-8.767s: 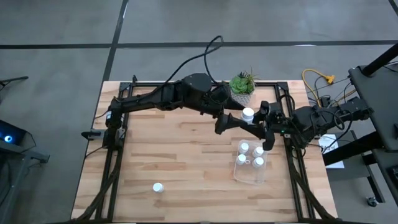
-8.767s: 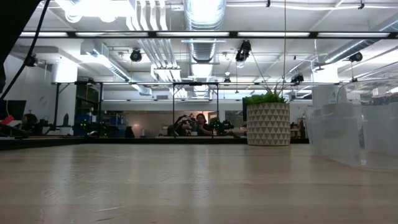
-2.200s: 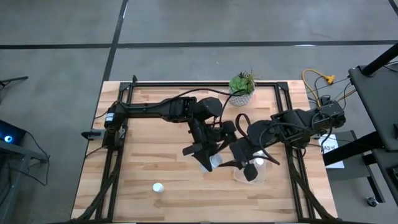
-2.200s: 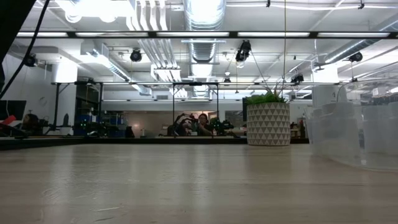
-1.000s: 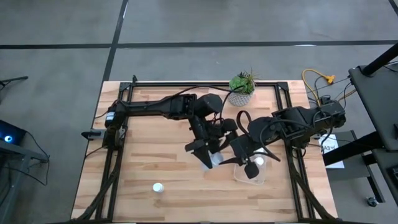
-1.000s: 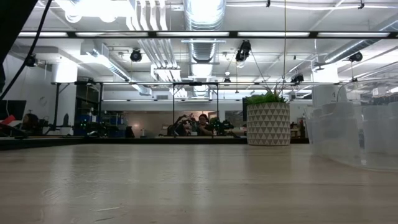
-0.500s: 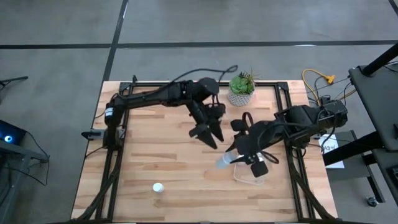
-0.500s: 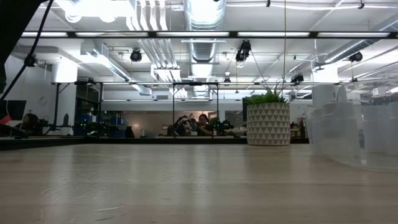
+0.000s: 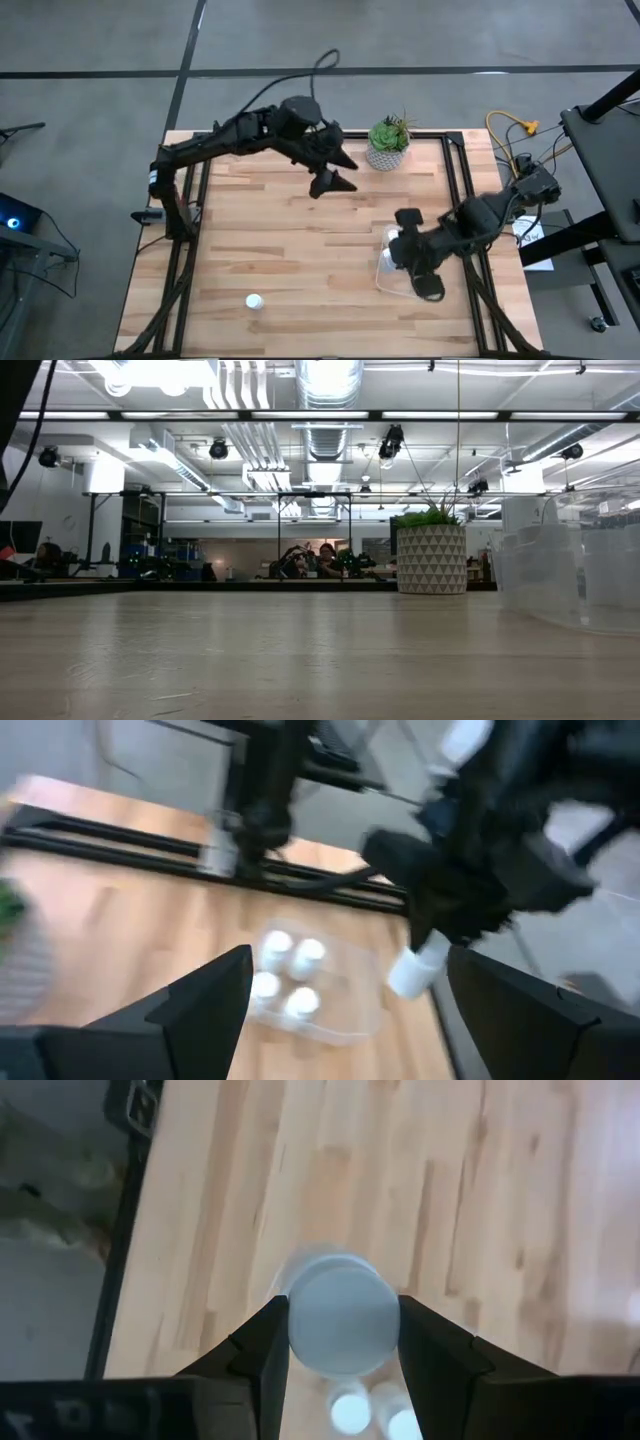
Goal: Pick and place pill bottles into a basket
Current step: Put the white medicine bottle into the transparent bin
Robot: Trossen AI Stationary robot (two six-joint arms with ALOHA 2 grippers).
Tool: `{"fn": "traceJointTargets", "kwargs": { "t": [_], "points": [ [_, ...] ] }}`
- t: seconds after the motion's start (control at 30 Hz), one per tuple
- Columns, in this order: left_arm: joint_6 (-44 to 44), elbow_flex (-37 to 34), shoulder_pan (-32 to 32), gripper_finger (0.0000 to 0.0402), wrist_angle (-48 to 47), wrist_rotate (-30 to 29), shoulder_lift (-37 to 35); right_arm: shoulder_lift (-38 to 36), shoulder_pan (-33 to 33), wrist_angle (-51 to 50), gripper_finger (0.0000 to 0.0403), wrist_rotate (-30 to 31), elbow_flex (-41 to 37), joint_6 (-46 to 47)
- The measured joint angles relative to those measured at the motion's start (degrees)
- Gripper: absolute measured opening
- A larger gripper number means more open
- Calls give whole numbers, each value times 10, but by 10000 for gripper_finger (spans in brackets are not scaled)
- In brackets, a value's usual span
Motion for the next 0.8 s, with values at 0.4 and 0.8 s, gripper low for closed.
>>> {"fn": "traceJointTargets", "kwargs": {
  "t": [0.4, 0.8],
  "points": [
    [2, -194, 0, 315, 155, -159, -167, -38, 67, 72, 142, 14, -153, 161],
    [-76, -664, 0, 315, 561, -204, -449, -50, 90, 94, 142, 37, -268, 281]
  ]
}}
